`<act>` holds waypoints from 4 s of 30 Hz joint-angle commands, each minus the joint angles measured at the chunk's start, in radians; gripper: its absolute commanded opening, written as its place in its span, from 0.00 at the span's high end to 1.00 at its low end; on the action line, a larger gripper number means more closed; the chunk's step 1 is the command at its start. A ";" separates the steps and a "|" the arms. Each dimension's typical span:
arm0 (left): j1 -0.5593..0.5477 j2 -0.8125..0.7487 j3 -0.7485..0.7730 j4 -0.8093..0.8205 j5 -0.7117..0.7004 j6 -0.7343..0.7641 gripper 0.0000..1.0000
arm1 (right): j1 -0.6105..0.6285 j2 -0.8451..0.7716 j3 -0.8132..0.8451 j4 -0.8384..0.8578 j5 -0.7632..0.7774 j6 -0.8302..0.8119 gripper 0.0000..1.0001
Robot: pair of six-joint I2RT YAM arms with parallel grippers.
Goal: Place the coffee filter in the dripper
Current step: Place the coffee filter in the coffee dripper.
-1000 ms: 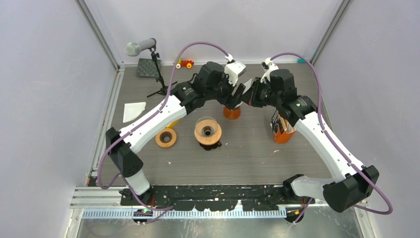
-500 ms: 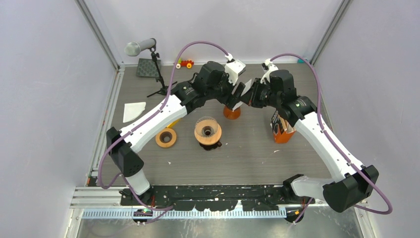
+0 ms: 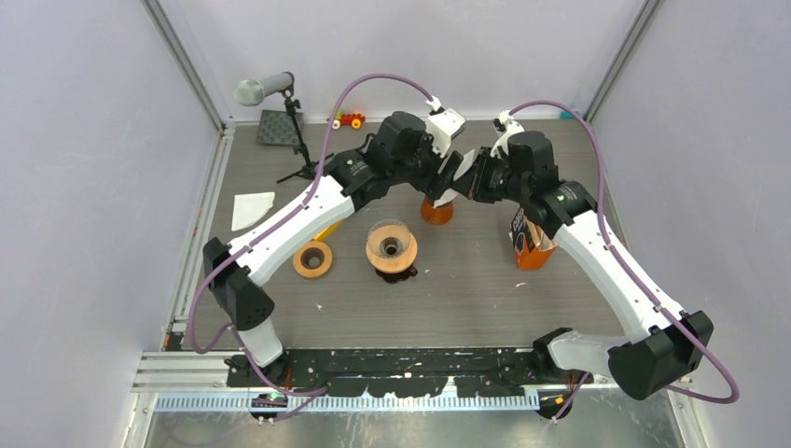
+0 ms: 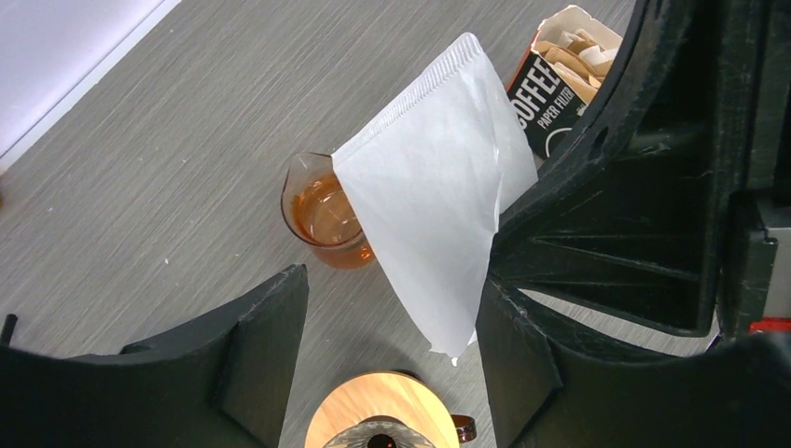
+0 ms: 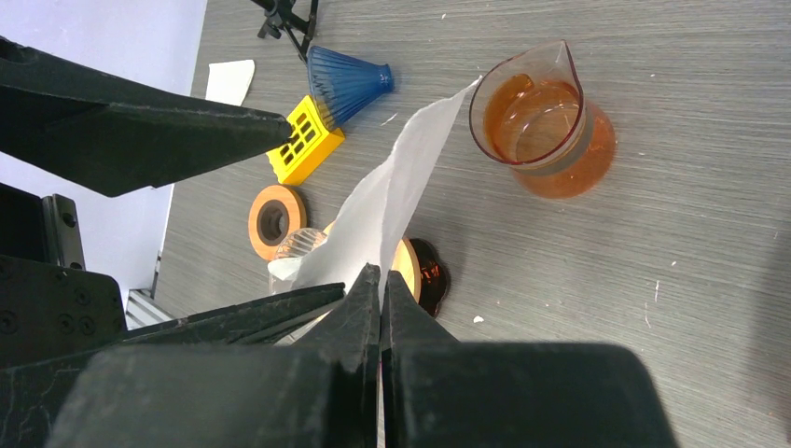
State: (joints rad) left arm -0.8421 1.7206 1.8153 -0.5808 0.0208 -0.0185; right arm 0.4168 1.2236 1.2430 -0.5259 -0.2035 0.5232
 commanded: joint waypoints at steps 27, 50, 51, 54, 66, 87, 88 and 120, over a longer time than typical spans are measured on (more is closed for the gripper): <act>-0.003 0.068 0.087 0.026 0.112 -0.003 0.68 | -0.005 -0.019 0.004 0.027 0.032 -0.005 1.00; -0.013 0.056 0.079 0.013 0.033 -0.023 1.00 | -0.003 -0.004 0.039 -0.034 0.179 -0.058 0.90; -0.017 0.055 0.077 0.012 0.031 -0.024 1.00 | -0.005 -0.001 0.041 -0.036 0.184 -0.060 0.89; -0.026 0.050 0.072 0.009 0.018 -0.021 1.00 | -0.003 0.003 0.042 -0.036 0.196 -0.067 0.84; -0.031 0.038 0.057 0.010 0.019 -0.035 1.00 | -0.003 0.011 0.041 -0.026 0.194 -0.081 0.78; -0.031 0.062 0.076 0.005 -0.068 -0.048 0.65 | -0.002 -0.016 0.027 0.010 0.134 -0.034 1.00; -0.031 0.064 0.076 0.003 -0.068 -0.051 0.62 | -0.001 -0.018 0.027 0.010 0.133 -0.033 0.99; -0.031 0.093 0.080 0.016 -0.088 -0.036 0.43 | -0.027 -0.012 -0.003 0.040 0.033 0.050 1.00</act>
State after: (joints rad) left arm -0.8696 1.8118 1.8626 -0.5884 -0.0856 -0.0704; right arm 0.3985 1.2350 1.2373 -0.5415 -0.1387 0.5499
